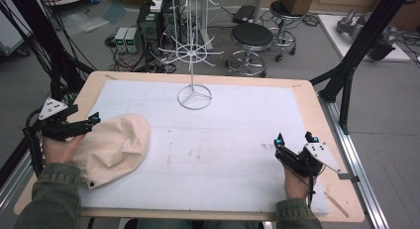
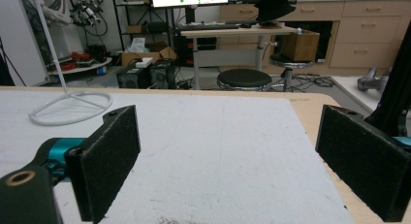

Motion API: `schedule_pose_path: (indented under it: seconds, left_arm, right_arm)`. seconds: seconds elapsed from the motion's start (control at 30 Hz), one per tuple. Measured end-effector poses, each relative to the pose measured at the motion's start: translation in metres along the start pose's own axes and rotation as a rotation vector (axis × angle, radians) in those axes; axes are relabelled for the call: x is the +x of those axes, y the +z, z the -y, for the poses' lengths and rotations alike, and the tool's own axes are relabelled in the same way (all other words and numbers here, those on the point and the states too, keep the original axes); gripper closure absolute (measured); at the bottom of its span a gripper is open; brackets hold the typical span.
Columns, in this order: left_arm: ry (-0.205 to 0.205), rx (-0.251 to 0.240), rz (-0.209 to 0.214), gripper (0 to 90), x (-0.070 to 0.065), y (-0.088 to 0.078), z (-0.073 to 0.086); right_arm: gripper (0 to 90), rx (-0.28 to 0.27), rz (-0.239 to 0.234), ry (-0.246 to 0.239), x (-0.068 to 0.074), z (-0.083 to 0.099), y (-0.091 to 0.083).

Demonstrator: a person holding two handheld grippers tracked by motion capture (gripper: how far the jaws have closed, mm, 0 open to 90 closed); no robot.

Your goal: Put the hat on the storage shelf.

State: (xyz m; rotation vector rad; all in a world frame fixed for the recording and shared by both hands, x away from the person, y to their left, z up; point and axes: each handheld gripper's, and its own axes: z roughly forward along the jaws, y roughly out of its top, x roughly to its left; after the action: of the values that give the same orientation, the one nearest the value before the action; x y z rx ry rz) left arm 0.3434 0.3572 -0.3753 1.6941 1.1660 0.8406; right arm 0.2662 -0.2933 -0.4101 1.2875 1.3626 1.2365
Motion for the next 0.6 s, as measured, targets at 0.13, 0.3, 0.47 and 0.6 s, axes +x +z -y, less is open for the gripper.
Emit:
schedule_pose_path:
  seconds: [0.13,0.3,0.47,0.6]
  left_arm:
    - [0.020,0.041,0.033,19.9,-0.001,0.012,-0.003]
    - [0.052,0.128,0.062,21.7,0.004,0.025,-0.007]
    - [0.052,0.180,0.103,21.8,0.010,0.033,-0.009]
    - [0.086,0.252,0.159,22.5,0.013,0.043,-0.008]
  right_arm:
    - [7.9,0.003,-0.007,-0.004,0.000,0.000,0.001]
    - [7.9,0.004,-0.010,-0.005,0.001,0.000,0.001]
    - [7.9,0.010,-0.014,-0.004,0.001,0.000,0.001]
    - [7.9,0.012,-0.018,-0.010,0.001,0.001,0.002]
